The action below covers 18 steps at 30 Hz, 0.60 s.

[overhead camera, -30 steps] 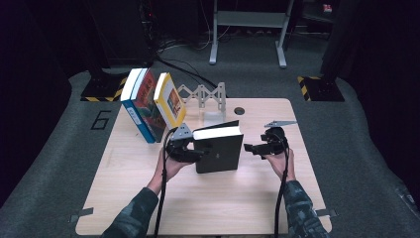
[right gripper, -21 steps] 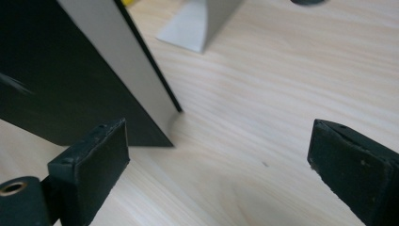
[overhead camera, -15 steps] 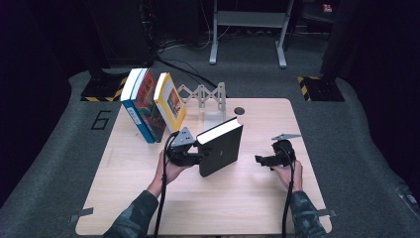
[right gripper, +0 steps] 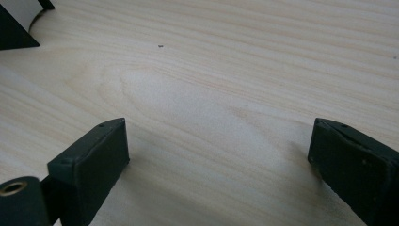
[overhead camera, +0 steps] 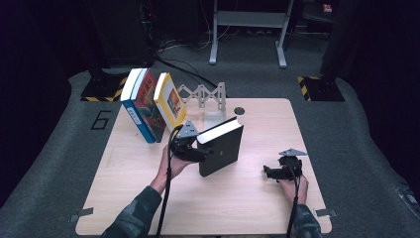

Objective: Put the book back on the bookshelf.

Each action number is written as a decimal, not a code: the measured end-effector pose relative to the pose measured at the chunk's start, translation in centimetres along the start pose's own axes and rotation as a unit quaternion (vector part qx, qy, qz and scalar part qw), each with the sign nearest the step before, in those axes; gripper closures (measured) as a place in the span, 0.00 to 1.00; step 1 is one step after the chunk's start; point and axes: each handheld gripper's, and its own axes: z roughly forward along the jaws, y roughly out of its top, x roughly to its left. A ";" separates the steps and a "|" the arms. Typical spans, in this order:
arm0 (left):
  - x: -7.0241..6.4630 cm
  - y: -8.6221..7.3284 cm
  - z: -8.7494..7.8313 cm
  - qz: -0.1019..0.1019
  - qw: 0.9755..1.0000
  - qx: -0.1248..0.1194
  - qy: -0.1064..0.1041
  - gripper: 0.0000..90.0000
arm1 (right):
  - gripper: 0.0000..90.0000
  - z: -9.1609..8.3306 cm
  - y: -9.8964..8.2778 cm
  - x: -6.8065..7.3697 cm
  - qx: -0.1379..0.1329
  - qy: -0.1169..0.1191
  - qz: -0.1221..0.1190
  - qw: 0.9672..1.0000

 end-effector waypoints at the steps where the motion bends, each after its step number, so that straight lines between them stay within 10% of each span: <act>1: 0.0 0.2 0.1 0.002 1.000 0.006 0.001 0.30 | 0.05 0.0 0.0 0.1 0.001 -0.003 -0.003 1.000; 18: -0.2 1.2 1.1 0.013 0.999 0.037 -0.008 0.58 | 0.05 0.0 -0.3 0.1 -0.004 -0.012 -0.003 1.000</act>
